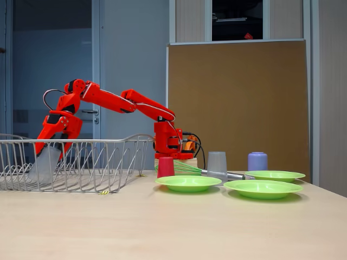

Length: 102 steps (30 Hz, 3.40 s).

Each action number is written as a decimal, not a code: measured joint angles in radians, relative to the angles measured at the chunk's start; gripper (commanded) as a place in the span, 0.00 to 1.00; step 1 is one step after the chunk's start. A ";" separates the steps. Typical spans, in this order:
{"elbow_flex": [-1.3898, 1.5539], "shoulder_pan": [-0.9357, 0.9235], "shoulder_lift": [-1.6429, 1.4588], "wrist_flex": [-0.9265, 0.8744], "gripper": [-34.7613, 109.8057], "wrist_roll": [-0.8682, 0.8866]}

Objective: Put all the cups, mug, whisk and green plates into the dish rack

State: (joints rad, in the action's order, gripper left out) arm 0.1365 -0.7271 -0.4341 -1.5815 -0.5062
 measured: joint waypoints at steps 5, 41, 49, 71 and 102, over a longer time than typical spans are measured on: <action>0.000 -0.005 0.000 0.000 0.49 -0.012; -0.011 -0.054 -0.172 -0.044 0.46 -0.080; 0.081 0.049 -0.339 -0.147 0.43 -0.066; 1.226 0.752 -1.141 0.118 0.34 0.551; 2.017 1.482 -1.424 0.683 0.53 1.740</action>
State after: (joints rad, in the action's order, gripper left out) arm 2.1537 0.7547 -1.8577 -0.8989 1.2333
